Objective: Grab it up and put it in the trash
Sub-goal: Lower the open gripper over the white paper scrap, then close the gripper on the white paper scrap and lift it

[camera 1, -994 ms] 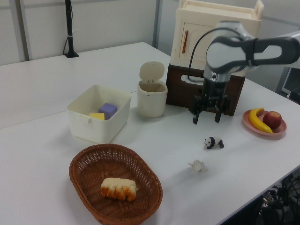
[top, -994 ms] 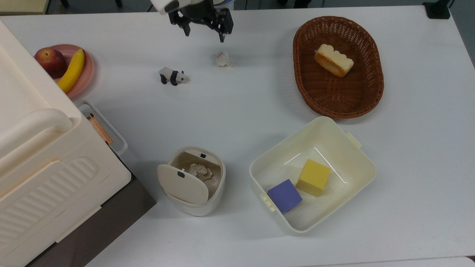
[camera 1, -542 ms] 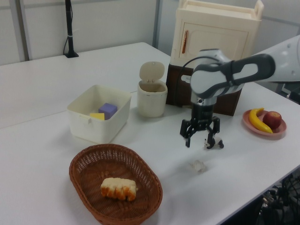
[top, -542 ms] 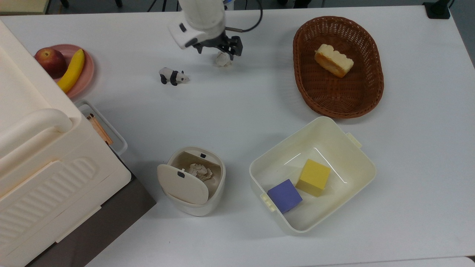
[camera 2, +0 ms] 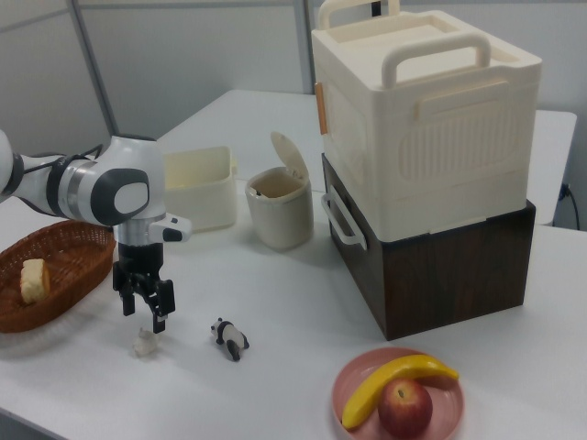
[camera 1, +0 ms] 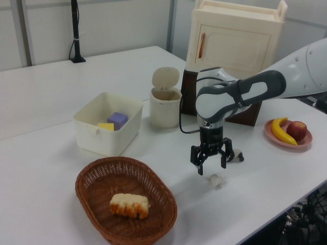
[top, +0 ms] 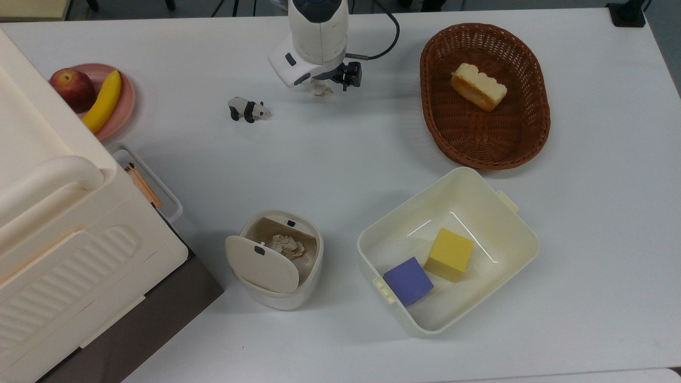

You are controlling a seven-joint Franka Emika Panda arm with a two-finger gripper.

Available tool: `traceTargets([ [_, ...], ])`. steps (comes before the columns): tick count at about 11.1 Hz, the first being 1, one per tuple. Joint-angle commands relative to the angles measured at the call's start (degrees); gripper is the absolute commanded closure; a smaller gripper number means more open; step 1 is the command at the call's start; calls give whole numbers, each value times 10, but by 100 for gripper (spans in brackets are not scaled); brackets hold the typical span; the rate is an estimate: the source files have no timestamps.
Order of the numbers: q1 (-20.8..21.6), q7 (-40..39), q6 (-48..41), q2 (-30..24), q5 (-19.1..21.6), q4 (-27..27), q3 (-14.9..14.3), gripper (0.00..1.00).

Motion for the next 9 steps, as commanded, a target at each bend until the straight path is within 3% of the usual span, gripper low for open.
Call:
traceTargets([
  [1, 1, 12, 11, 2, -10, -9, -1, 0],
  [6, 4, 13, 10, 32, -21, -9, -1, 0],
  [7, 4, 13, 9, 34, -23, -8, -1, 26],
  [8, 3, 13, 9, 34, -22, -7, -1, 77],
  [9, 3, 13, 11, 34, -21, -5, -1, 91],
])
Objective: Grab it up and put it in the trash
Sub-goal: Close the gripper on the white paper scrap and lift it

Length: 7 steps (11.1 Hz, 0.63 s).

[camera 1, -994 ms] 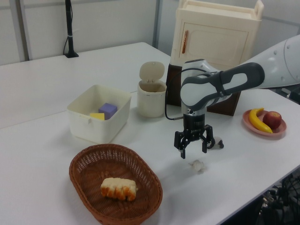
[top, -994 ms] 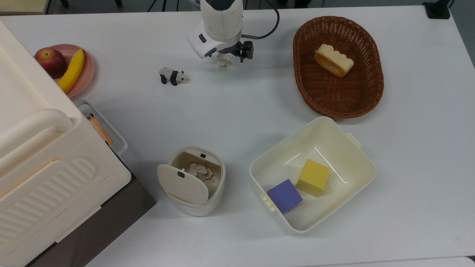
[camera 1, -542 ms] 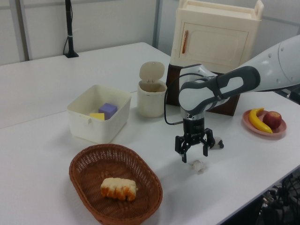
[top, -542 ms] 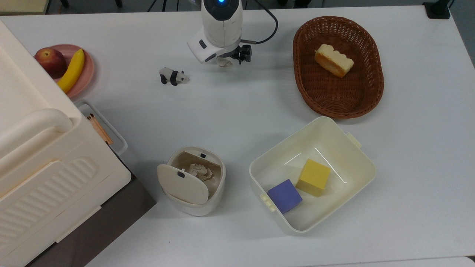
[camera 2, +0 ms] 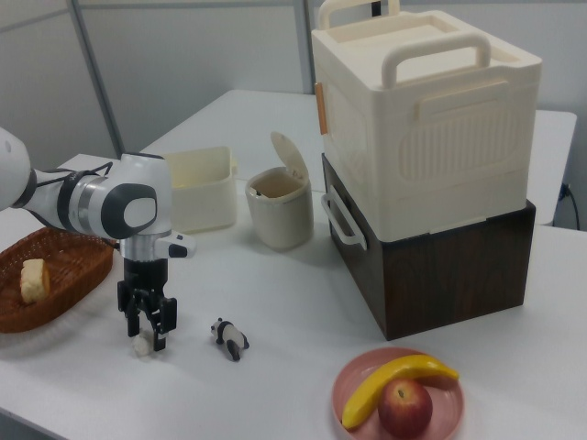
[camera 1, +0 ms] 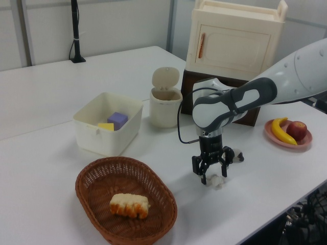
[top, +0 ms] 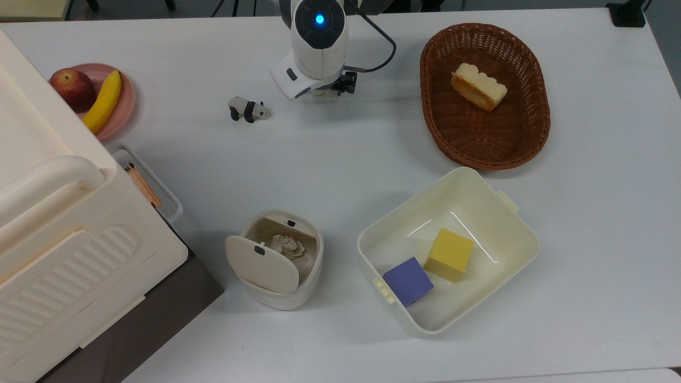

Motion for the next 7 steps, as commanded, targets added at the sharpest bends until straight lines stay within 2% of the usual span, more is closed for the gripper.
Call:
traceTargets([
  [1, 3, 14, 15, -5, -7, -3, 0, 100],
  [4, 3, 20, 16, -7, -2, 17, 0, 99],
  [5, 3, 34, 17, -7, -1, 46, 0, 96],
  [7, 0, 51, 43, -7, 5, 131, 0, 96],
])
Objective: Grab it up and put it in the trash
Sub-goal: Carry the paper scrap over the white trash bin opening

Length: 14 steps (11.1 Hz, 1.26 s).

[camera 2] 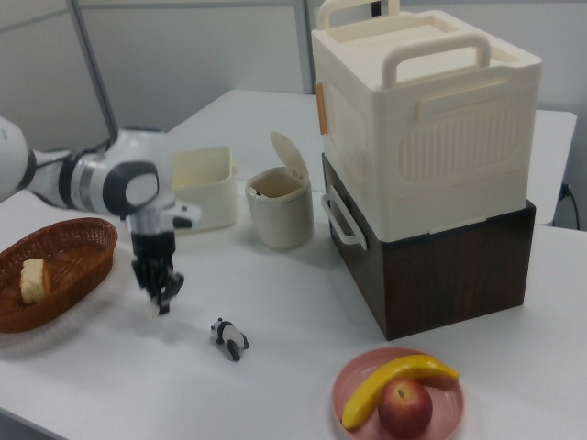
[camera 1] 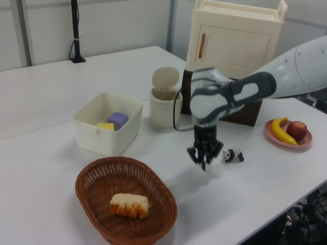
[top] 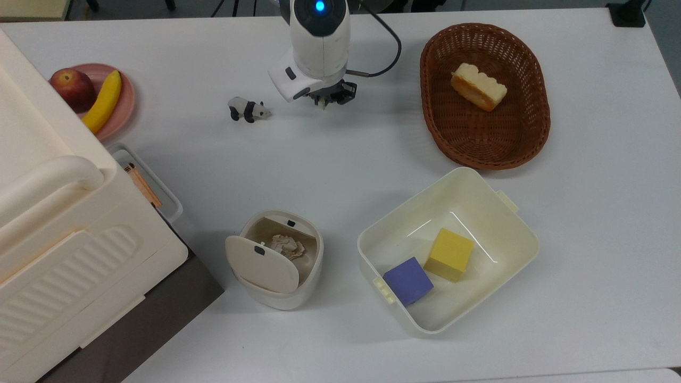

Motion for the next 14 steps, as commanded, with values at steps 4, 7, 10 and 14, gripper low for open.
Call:
traceTargets([
  [4, -19, 31, 166, 0, 5, 177, -7, 97],
  [7, -38, 30, 256, 48, -3, 235, -7, 97],
  [10, -54, 30, 350, 128, -5, 309, -8, 97],
  [14, -65, 30, 367, 184, -18, 373, -15, 96],
])
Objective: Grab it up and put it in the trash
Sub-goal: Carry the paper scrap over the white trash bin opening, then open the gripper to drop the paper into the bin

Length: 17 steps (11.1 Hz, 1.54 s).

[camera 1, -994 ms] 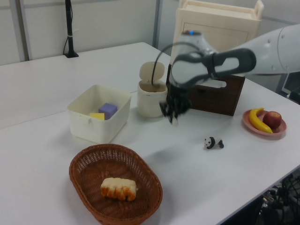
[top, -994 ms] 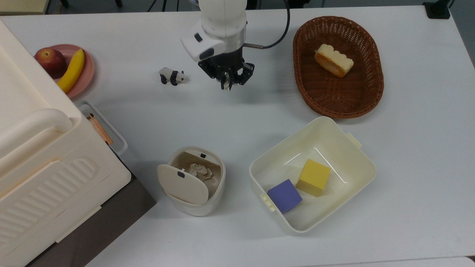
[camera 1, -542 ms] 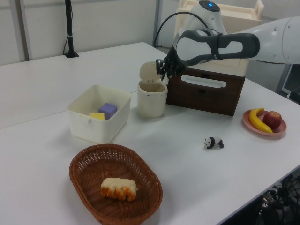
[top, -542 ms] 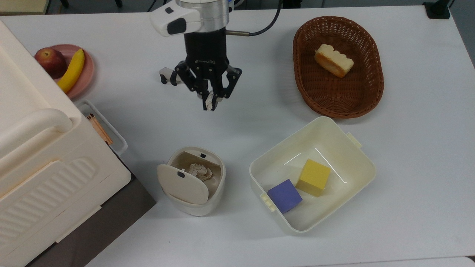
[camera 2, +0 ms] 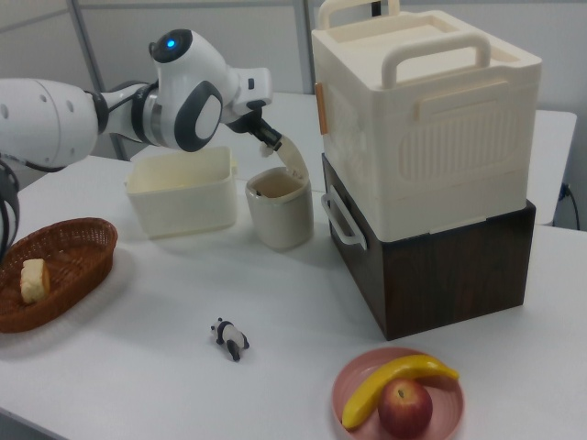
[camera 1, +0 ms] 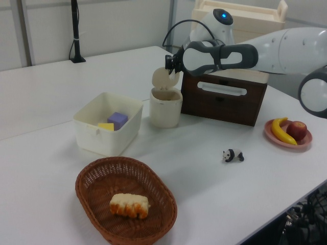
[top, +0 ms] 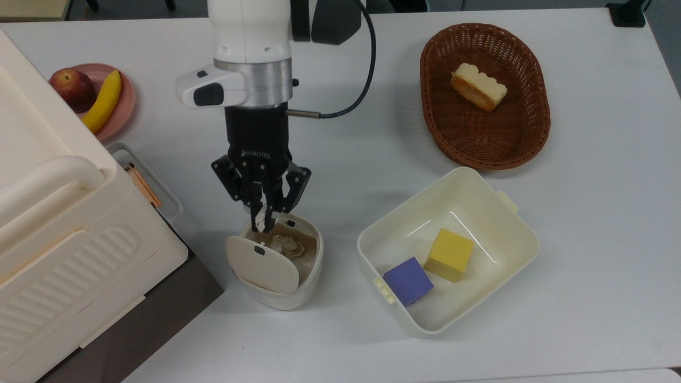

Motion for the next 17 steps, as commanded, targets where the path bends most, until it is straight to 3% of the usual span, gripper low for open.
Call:
traceTargets([
  [1, 4, 7, 13, 22, -22, 30, -8, 96],
  [4, 5, 7, 13, 23, -27, 29, -7, 96],
  [5, 5, 6, 13, 22, -27, 29, -7, 86],
  [7, 5, 5, 13, 22, -39, 28, -7, 8],
  [8, 5, 5, 12, 22, -50, 28, -7, 0],
  [15, 10, 7, -6, -4, -55, 12, -6, 0],
  [17, 14, 3, -127, -43, -55, 3, 1, 0],
])
